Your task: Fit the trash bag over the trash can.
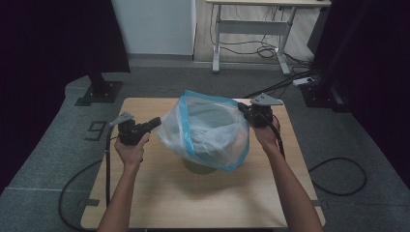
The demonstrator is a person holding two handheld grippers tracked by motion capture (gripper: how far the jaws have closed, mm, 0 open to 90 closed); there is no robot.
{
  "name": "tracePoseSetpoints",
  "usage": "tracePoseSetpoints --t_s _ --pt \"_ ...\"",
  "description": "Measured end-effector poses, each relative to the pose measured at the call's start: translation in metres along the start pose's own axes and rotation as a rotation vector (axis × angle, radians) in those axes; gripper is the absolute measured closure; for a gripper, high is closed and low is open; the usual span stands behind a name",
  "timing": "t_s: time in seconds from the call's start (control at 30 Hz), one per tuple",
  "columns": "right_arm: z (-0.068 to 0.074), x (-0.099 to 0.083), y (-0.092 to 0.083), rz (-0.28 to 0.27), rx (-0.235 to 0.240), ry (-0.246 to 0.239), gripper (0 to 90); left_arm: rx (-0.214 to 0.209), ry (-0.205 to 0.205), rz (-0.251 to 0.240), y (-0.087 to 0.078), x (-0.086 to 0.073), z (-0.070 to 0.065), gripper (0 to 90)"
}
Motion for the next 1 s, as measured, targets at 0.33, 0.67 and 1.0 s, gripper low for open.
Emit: tracePoseSetpoints --t_s 0.33,0.67,1.0 --pt "0.0 -0.023 0.037 0.044 0.067 0.088 88.4 0.025 -0.008 0.064 0.028 -0.01 0.007 90.0" --pt "0.006 -0.032 0.049 0.065 0.146 0.159 88.4 0.011 -0.045 0.099 0.045 -0.014 0.008 90.0" --pt "0.003 -0.03 0.05 0.084 0.155 0.179 88.4 0.011 -0.108 0.12 0.051 -0.016 0.019 90.0"
Point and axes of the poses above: each handheld gripper's, and its own axes: y roughly forward along the jaws, x roughly out of its top, z roughly to its left, the point moved 4 cm from there along y, roughly forward along the jaws, and after that the axes turned 7 degrees about z, right-handed, at the moved point
